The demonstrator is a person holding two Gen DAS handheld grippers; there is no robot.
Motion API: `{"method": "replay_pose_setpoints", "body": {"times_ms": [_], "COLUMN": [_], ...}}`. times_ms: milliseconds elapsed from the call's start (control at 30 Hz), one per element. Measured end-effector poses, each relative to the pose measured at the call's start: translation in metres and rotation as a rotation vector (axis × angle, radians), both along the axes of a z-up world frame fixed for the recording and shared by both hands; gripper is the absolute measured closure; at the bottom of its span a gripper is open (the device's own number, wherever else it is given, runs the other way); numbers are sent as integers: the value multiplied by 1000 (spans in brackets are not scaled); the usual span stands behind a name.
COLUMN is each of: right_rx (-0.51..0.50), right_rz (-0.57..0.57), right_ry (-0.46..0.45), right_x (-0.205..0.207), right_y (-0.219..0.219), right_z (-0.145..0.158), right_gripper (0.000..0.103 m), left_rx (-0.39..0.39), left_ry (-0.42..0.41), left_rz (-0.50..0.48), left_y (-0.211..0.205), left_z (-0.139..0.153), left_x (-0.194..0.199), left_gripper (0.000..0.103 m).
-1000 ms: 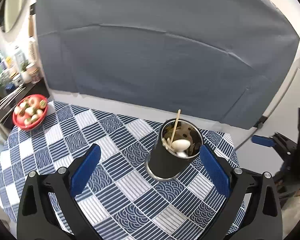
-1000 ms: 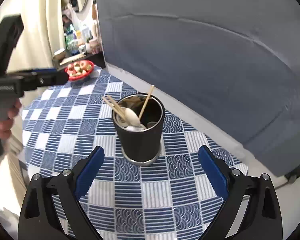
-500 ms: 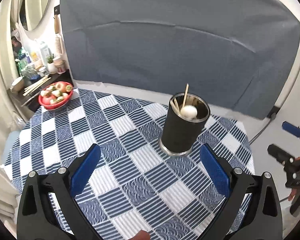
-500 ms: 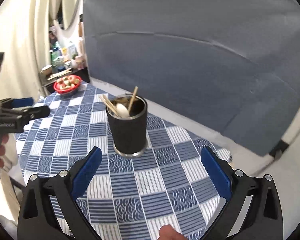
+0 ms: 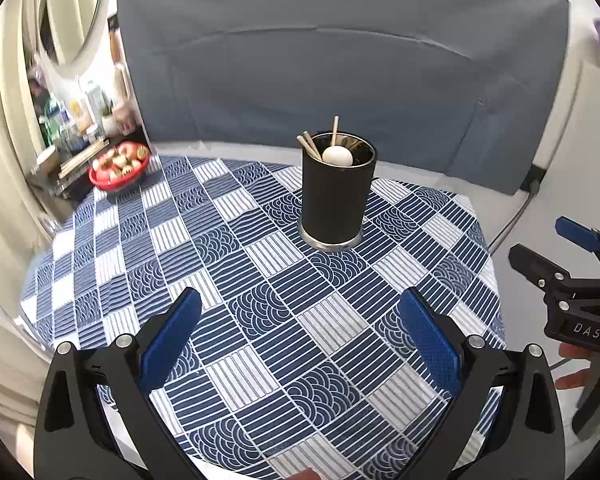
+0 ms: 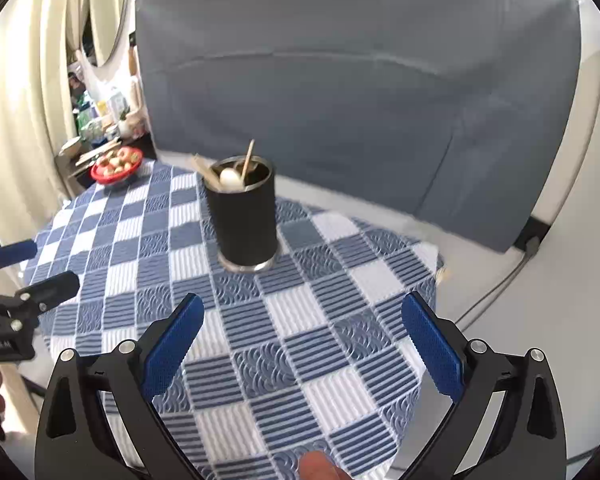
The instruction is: Organize utensils
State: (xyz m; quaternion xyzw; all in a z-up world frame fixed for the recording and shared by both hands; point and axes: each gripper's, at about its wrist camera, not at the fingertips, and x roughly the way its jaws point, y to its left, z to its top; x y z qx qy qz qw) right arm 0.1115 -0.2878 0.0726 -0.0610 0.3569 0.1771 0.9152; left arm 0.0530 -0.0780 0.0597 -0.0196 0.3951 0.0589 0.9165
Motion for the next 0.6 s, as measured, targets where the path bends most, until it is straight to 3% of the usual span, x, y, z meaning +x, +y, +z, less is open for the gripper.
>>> {"method": "replay_pose_setpoints", "body": {"times_ms": [167, 333, 600], "right_rx": [14, 37, 16], "right_rz": [-1, -8, 18], "right_ry": [31, 64, 44], "right_x": [-12, -23, -36], "right_y": [2, 2, 5], "right_z": [-7, -17, -20], "right_gripper": [8, 8, 8], "left_rx": [-5, -71, -69], "left_ry": [22, 9, 16], "left_rz": [20, 25, 50], "left_y": [-5, 0, 2], "left_z": [-5, -4, -8], "left_x": [-5, -13, -18], "left_gripper": [6, 6, 6]}}
